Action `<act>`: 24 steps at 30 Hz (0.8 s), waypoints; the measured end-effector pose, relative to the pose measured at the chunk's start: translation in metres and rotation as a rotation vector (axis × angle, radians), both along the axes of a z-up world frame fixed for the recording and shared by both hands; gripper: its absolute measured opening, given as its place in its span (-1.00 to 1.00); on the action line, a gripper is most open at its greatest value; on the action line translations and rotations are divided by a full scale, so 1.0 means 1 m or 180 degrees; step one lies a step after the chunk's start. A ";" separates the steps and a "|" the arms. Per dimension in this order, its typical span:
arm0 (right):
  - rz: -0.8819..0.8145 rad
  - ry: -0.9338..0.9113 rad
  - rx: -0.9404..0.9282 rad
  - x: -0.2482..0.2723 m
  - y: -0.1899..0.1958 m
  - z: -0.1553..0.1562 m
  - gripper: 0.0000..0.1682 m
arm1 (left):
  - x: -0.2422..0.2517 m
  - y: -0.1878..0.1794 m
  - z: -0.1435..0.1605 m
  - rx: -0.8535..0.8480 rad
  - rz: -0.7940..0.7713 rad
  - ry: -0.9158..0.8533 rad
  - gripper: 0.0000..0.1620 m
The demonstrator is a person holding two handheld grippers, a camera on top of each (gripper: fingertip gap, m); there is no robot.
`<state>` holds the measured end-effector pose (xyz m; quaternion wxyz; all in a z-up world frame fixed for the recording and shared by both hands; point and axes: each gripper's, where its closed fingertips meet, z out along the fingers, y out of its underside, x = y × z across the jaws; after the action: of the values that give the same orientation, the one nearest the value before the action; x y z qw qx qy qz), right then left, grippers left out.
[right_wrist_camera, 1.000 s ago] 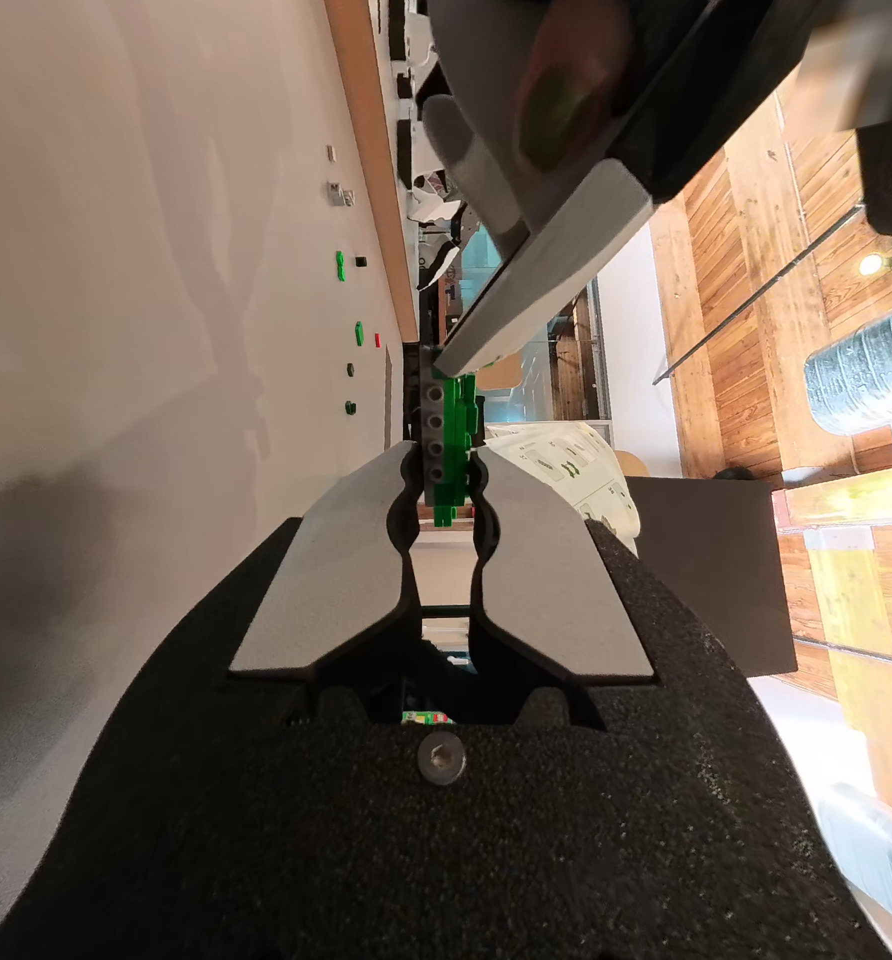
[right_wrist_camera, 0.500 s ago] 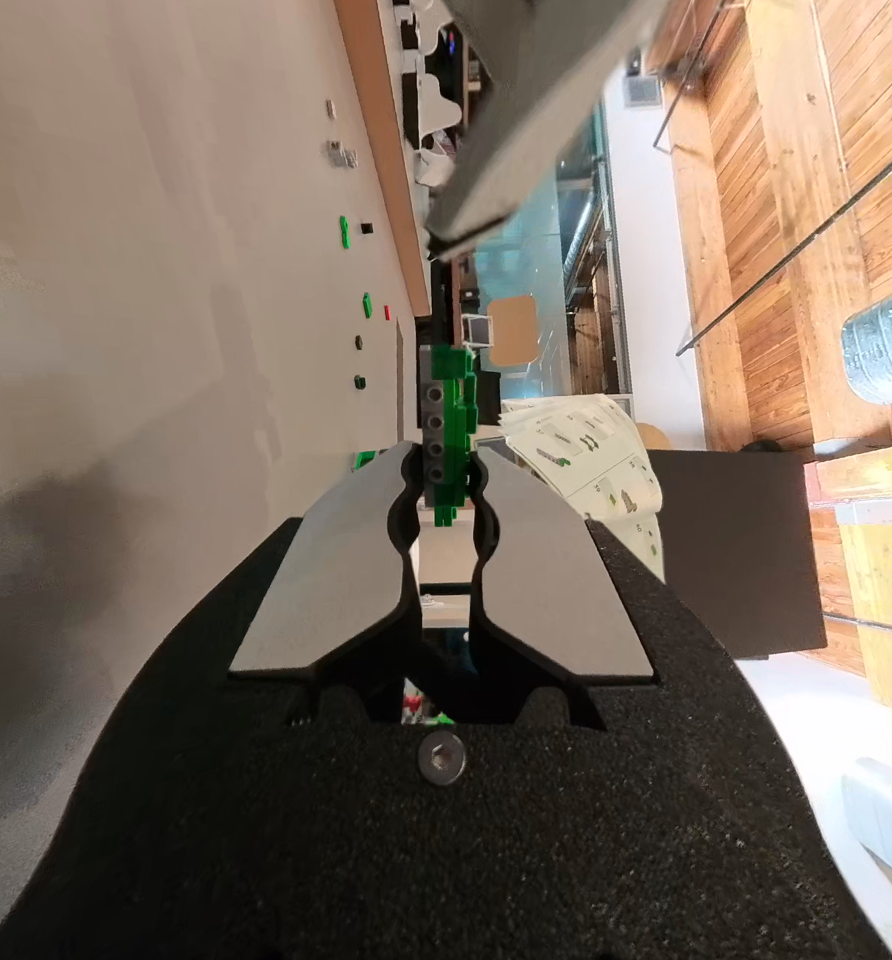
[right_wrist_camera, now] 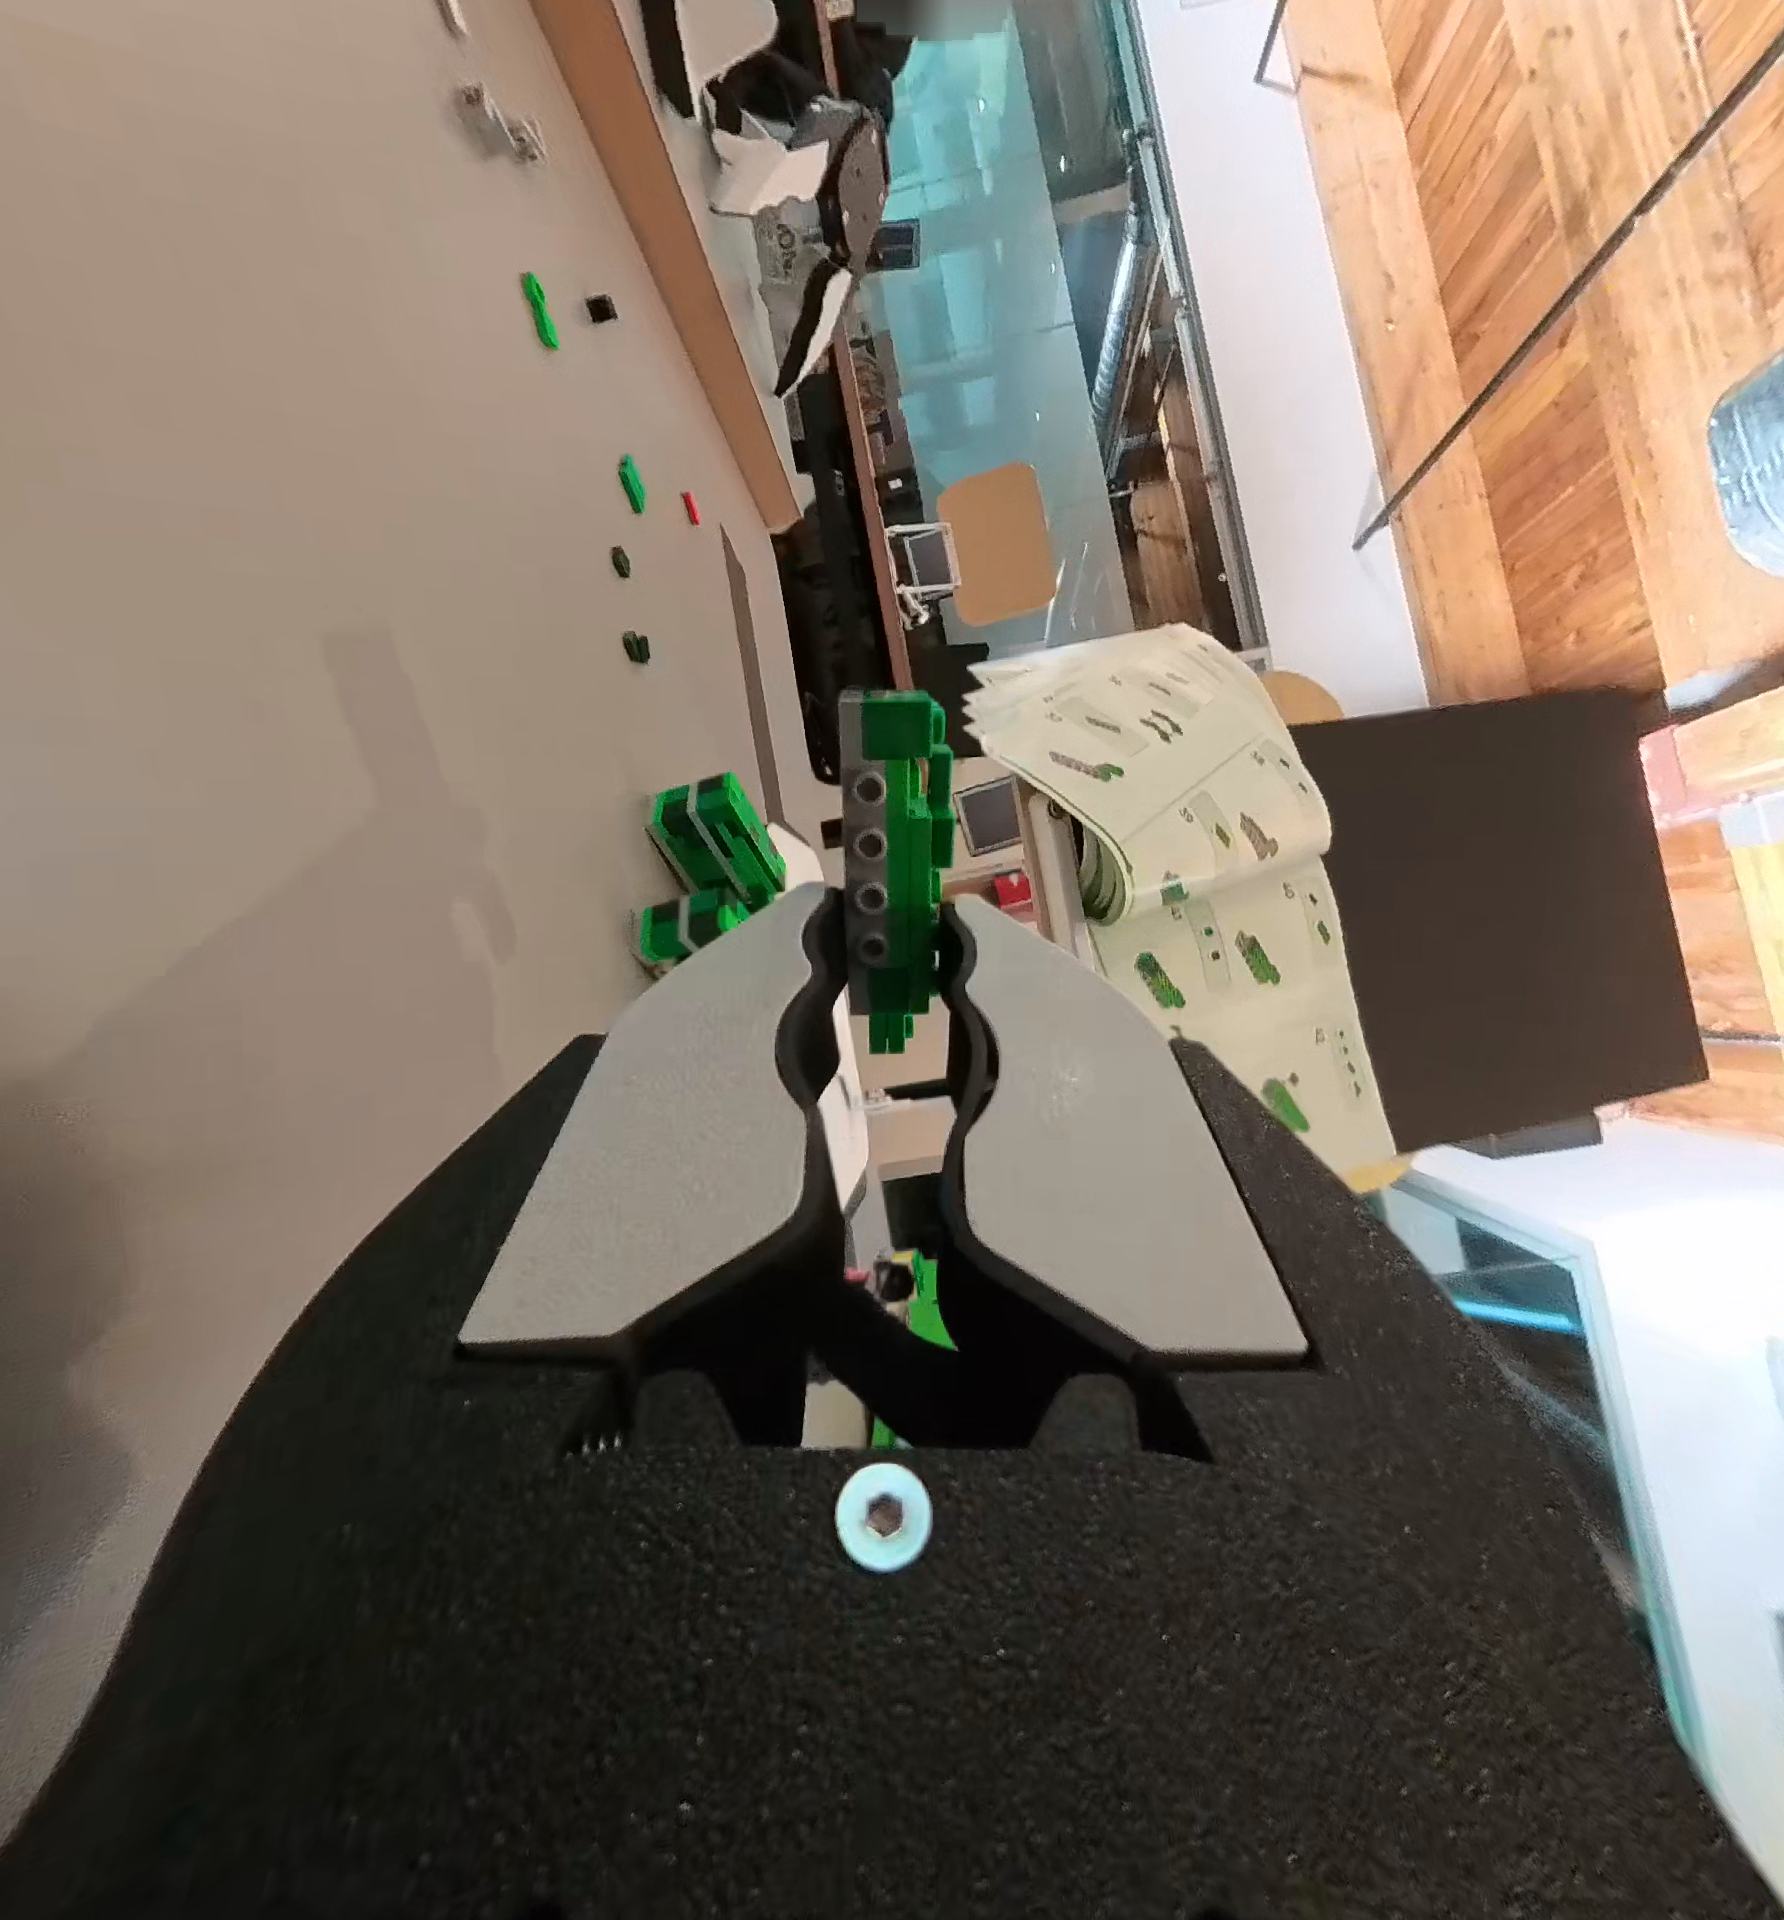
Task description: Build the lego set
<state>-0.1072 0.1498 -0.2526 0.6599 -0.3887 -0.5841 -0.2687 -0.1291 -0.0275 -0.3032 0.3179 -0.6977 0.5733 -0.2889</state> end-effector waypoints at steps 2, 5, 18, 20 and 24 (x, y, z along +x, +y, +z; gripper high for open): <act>-0.0014 0.0063 -0.0050 0.007 -0.001 0.001 -0.81 | 0.010 -0.009 -0.012 0.0064 -0.0171 0.0203 -0.83; -0.0047 0.0111 -0.0089 0.017 -0.003 0.002 -0.81 | 0.020 -0.013 -0.029 0.0034 -0.0200 0.0490 -0.85; -0.0060 0.0223 -0.0229 0.033 -0.004 0.000 -0.81 | 0.032 -0.003 -0.040 0.0092 -0.0144 0.0723 -0.91; -0.0040 0.0224 -0.0230 0.033 -0.005 -0.001 -0.81 | 0.026 0.008 -0.039 0.0163 0.0017 0.0726 -0.91; 0.0014 0.0163 -0.0232 0.029 -0.007 -0.004 -0.81 | 0.004 0.048 -0.023 0.0279 0.0699 0.0475 -0.92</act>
<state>-0.0785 0.1426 -0.2564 0.6607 -0.4180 -0.5773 -0.2356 -0.1251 0.0208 -0.3263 0.3342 -0.7613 0.5276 -0.1743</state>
